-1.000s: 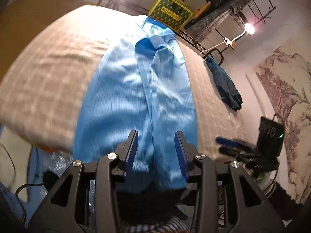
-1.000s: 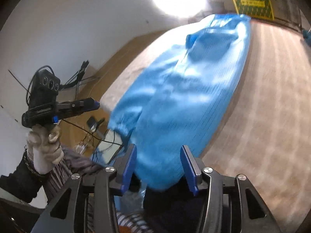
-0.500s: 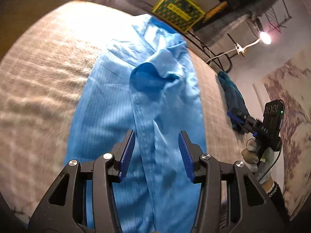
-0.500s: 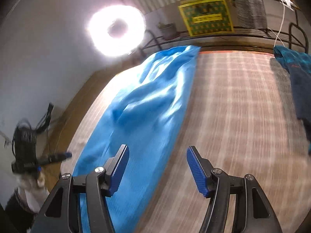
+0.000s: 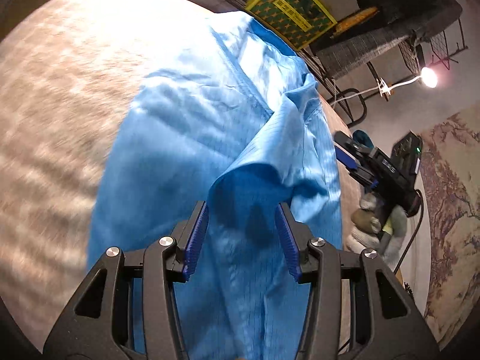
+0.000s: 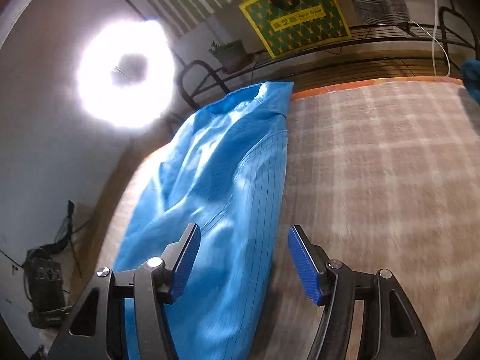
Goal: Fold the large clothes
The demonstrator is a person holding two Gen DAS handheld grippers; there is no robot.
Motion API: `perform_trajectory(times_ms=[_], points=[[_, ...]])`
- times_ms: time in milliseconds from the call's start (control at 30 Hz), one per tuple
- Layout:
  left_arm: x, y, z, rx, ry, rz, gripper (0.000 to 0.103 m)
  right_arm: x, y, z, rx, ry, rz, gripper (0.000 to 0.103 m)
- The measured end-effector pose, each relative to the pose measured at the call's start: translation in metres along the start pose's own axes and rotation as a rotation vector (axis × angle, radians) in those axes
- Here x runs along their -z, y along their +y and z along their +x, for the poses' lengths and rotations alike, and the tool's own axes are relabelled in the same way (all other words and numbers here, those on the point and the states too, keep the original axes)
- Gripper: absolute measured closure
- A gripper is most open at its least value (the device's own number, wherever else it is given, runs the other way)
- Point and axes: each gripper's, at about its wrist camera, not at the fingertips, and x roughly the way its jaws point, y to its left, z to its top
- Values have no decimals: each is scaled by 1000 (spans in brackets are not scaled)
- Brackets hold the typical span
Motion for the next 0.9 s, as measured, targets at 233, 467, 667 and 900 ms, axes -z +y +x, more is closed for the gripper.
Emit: perform_trajectory(times_ms=[233,467,667,900], points=[[-9,-23,36,28,38,85,89,-16,-2,32,50,25,-34,91],[-15,-48,66,63,65,158,95,-9,-27,0,68,-67,74,103],[-20,-47,60,62,51,179,95,-17,-32,5,137,-42,85,82],[-20,-33,6,43,15,208,83,-21,-24,-21,155,-79,12,63]])
